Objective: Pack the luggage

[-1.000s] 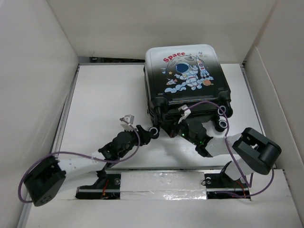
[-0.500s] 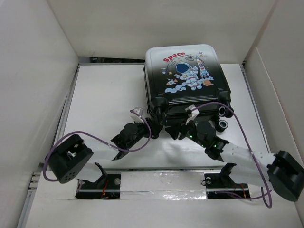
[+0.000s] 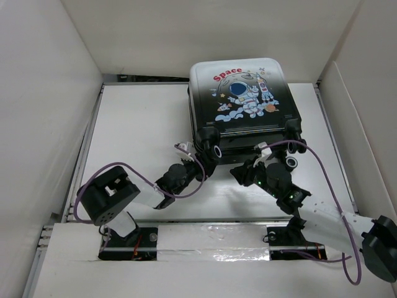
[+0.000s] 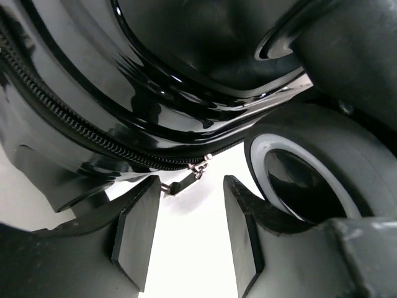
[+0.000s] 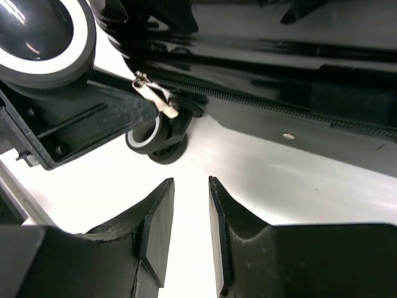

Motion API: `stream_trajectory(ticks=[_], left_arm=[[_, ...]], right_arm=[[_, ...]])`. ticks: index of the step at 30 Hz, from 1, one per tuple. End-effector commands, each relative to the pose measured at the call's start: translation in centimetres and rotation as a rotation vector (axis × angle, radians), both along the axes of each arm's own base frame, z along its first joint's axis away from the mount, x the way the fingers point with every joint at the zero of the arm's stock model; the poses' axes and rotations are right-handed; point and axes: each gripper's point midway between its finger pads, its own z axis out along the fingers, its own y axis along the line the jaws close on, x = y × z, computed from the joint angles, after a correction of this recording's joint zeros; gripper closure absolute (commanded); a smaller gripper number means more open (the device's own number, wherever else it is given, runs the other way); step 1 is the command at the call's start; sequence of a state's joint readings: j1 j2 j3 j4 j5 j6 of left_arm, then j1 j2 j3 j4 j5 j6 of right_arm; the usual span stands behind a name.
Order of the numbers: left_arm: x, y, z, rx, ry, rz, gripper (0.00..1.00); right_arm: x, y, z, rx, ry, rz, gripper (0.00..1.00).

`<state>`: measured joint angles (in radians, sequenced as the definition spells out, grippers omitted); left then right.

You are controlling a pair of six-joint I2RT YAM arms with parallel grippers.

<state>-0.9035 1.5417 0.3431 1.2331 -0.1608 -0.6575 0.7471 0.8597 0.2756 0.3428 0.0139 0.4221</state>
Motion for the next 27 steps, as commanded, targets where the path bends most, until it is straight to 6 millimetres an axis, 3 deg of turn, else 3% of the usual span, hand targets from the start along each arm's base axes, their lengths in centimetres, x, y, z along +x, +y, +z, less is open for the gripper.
stream_trajectory(ticks=[1,12,15,20,24,27], left_arm=[[1.6,-0.2,5.5,-0.151,-0.147,0.086,0.59],[2.9,-0.2,6.5,-0.211,-0.205,0.234,0.82],[3.1,-0.2,7.0,-0.237,-0.219,0.246,0.84],[2.5,-0.5,7.9,-0.239,-0.253,0.231,0.81],[1.9,0.0,8.8,-0.226,-0.273,0.247,0.65],[1.8,0.6,8.9,-0.227,-0.276,0.261,0.60]], right_arm=[[-0.3,0.6,0.4,0.017,-0.018,0.039,0.66],[-1.4,1.0,1.2,0.060,-0.037,0.088,0.71],[-1.6,1.2,1.3,0.061,-0.038,0.099,0.72],[-1.7,1.2,0.8,0.048,-0.031,0.092,0.72],[-1.7,1.1,0.1,0.033,-0.018,0.091,0.73],[-1.7,1.2,0.0,0.031,-0.016,0.093,0.72]])
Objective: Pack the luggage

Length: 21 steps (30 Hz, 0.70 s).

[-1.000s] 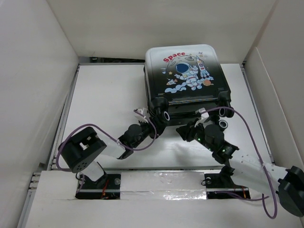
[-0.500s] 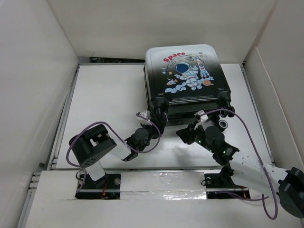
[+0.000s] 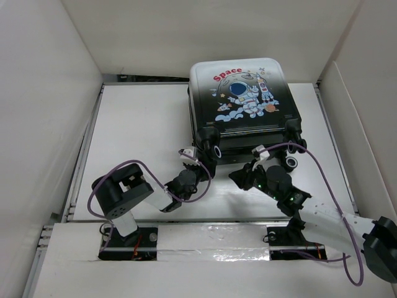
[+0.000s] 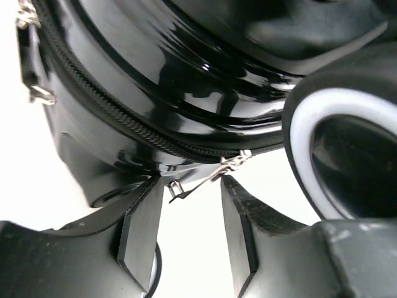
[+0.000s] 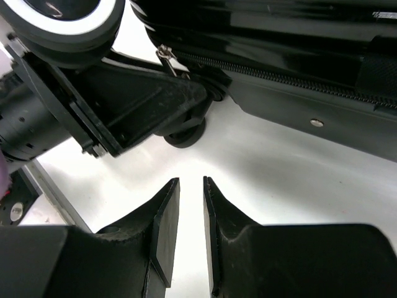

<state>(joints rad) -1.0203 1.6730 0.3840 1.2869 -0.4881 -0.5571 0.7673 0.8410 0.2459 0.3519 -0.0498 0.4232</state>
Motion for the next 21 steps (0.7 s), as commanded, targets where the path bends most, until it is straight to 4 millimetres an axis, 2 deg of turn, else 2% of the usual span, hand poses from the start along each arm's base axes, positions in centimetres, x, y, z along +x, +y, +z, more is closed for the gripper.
stream_trajectory(ticks=[1,7,9,16,21], left_arm=[[0.5,0.3,11.4,-0.348,-0.250,0.041,0.60],[0.2,0.2,12.2,-0.354,-0.274,0.033,0.67],[0.0,0.3,12.5,-0.355,-0.288,0.025,0.73],[-0.6,-0.1,14.1,-0.384,-0.348,0.023,0.71],[0.1,-0.4,13.4,-0.357,-0.338,0.067,0.71]], right_arm=[[0.0,0.3,0.5,0.021,-0.028,0.009,0.72],[-0.1,0.2,0.5,0.018,-0.027,0.008,0.73],[-0.1,0.1,0.4,0.020,-0.027,0.006,0.73],[-0.3,0.1,0.1,0.021,-0.024,0.013,0.75],[-0.6,0.1,0.5,0.032,-0.032,0.024,0.75]])
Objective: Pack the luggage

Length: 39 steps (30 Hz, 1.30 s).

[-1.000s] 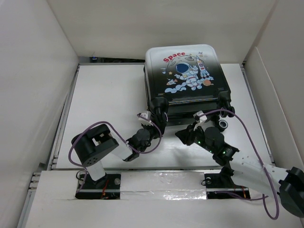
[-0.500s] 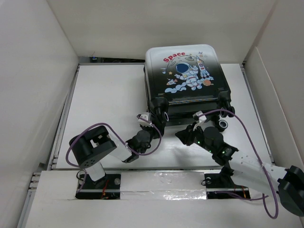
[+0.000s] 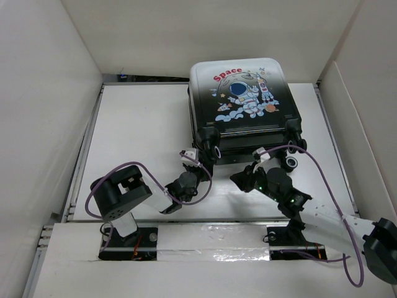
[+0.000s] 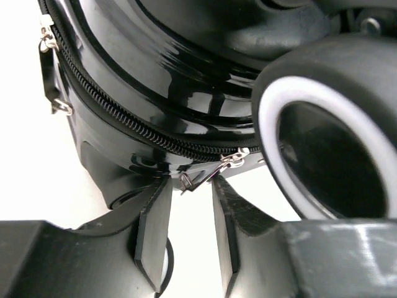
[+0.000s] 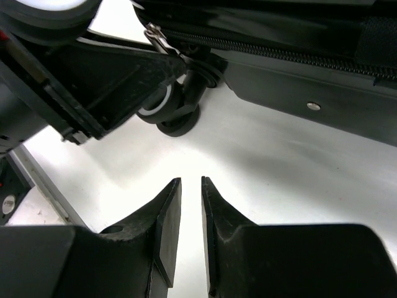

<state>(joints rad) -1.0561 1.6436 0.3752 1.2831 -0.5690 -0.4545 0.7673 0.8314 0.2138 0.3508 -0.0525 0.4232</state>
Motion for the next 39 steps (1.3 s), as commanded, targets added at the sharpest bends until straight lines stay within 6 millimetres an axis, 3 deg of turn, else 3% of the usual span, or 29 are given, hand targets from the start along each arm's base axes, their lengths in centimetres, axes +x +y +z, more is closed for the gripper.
stream_trajectory(ticks=[1,8,11,15,16,17,18,23,25,26,27,30,31,33,39], left_arm=[[0.5,-1.1,12.9,-0.442,-0.284,0.019,0.73],[1.0,-0.5,13.4,-0.491,-0.304,0.070,0.88],[0.8,0.4,13.8,-0.493,-0.319,0.080,0.99],[0.0,2.0,14.5,-0.504,-0.326,0.086,1.00],[-0.4,2.5,13.9,-0.489,-0.315,0.083,1.00],[-0.7,2.9,14.0,-0.494,-0.315,0.078,1.00],[-1.0,3.6,14.6,-0.512,-0.319,0.079,1.00],[-2.3,4.9,13.0,-0.471,-0.272,0.061,1.00],[-2.5,5.0,13.0,-0.465,-0.274,0.052,1.00],[-2.5,5.1,12.7,-0.460,-0.271,0.052,1.00],[-2.5,5.0,12.5,-0.456,-0.268,0.051,1.00],[-2.4,4.9,12.4,-0.454,-0.272,0.054,1.00],[-2.3,4.9,12.3,-0.447,-0.272,0.056,1.00],[-2.2,4.8,12.2,-0.435,-0.272,0.059,1.00],[-2.0,4.8,11.9,-0.440,-0.270,0.034,1.00]], right_arm=[[-0.2,0.5,1.7,0.048,-0.049,0.021,0.75],[-0.8,0.7,2.0,0.062,-0.051,0.047,0.77],[-0.9,0.8,2.1,0.065,-0.049,0.048,0.77],[-0.7,0.9,2.8,0.080,-0.062,0.041,0.77],[-0.6,1.0,3.3,0.084,-0.071,0.042,0.76],[-0.7,1.3,3.7,0.087,-0.076,0.049,0.73],[-0.5,1.3,4.2,0.089,-0.084,0.043,0.65],[1.2,1.9,8.3,0.106,-0.144,0.008,0.38],[1.8,2.6,8.8,0.104,-0.133,0.010,0.26],[2.2,3.2,10.5,0.132,-0.150,0.016,0.22],[2.2,4.3,10.0,0.125,-0.125,0.047,0.16],[2.1,6.8,11.9,0.175,-0.125,0.083,0.10],[1.9,8.0,11.1,0.159,-0.097,0.093,0.05],[2.4,9.2,12.1,0.168,-0.105,0.089,0.01],[4.4,11.4,11.7,0.164,-0.074,0.032,0.00]])
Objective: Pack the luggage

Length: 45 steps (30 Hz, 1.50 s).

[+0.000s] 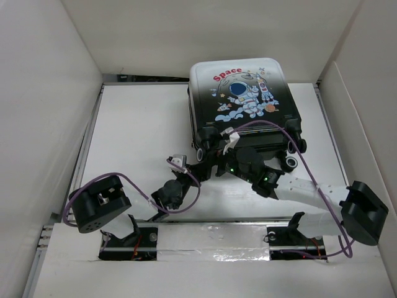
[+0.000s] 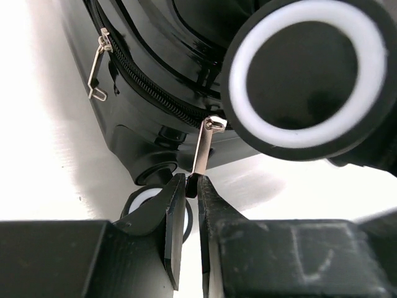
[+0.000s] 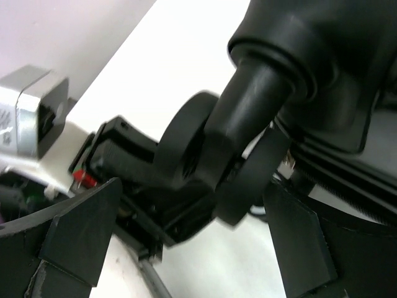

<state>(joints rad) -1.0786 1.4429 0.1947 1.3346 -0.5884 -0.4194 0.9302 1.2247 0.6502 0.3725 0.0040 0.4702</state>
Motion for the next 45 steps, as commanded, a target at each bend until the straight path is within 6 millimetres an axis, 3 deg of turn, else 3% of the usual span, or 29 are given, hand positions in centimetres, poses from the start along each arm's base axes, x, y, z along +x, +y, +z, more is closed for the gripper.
stream_trajectory(ticks=[1,9,11,12,16,19,24,29,31,34,38,39,41,42,43,45], left_arm=[[0.8,1.2,10.3,-0.414,-0.220,0.035,1.00],[1.0,1.0,10.7,-0.394,-0.240,0.013,1.00],[0.8,0.8,10.8,-0.400,-0.245,-0.004,1.00],[1.1,0.9,10.7,-0.397,-0.246,0.003,1.00],[1.1,1.2,10.8,-0.394,-0.253,0.002,1.00],[1.4,1.8,10.7,-0.367,-0.255,0.015,1.00],[1.7,3.3,10.2,-0.312,-0.256,0.062,1.00],[2.5,6.0,8.4,-0.244,-0.215,0.144,1.00],[2.4,6.6,8.8,-0.276,-0.211,0.136,1.00],[1.5,5.2,9.3,-0.255,-0.224,0.041,1.00],[-1.0,-0.4,10.7,-0.214,-0.268,-0.222,1.00],[-1.5,-1.7,10.2,-0.198,-0.253,-0.267,0.97],[-2.2,-3.0,10.6,-0.237,-0.251,-0.319,0.81],[-2.2,-3.5,9.9,-0.230,-0.242,-0.333,0.75],[-2.3,-3.8,10.6,-0.257,-0.265,-0.350,0.69],[-2.5,-5.1,9.9,-0.258,-0.248,-0.387,0.66]], right_arm=[[2.2,1.1,4.1,0.109,-0.053,-0.080,0.00],[5.4,0.2,4.5,0.143,-0.011,-0.282,0.00],[5.9,0.2,4.3,0.147,-0.006,-0.308,0.04],[6.1,-0.1,4.2,0.145,-0.007,-0.327,0.13],[6.0,-1.4,3.5,0.134,-0.015,-0.364,0.83],[5.7,-2.8,3.0,0.100,-0.024,-0.395,1.00],[4.6,-5.2,3.9,0.103,-0.064,-0.415,1.00],[3.5,-6.9,3.5,0.057,-0.074,-0.407,1.00],[2.7,-7.3,3.3,0.055,-0.076,-0.384,1.00],[1.9,-7.2,3.2,0.047,-0.089,-0.335,1.00],[1.5,-6.7,3.6,0.037,-0.100,-0.295,1.00],[1.5,-6.5,4.1,0.042,-0.104,-0.283,1.00],[1.4,-6.2,4.2,0.034,-0.103,-0.270,1.00],[1.2,-5.9,4.4,0.035,-0.107,-0.249,1.00],[1.1,-5.7,4.6,0.038,-0.108,-0.237,1.00],[1.2,-5.5,5.2,0.046,-0.113,-0.225,1.00]])
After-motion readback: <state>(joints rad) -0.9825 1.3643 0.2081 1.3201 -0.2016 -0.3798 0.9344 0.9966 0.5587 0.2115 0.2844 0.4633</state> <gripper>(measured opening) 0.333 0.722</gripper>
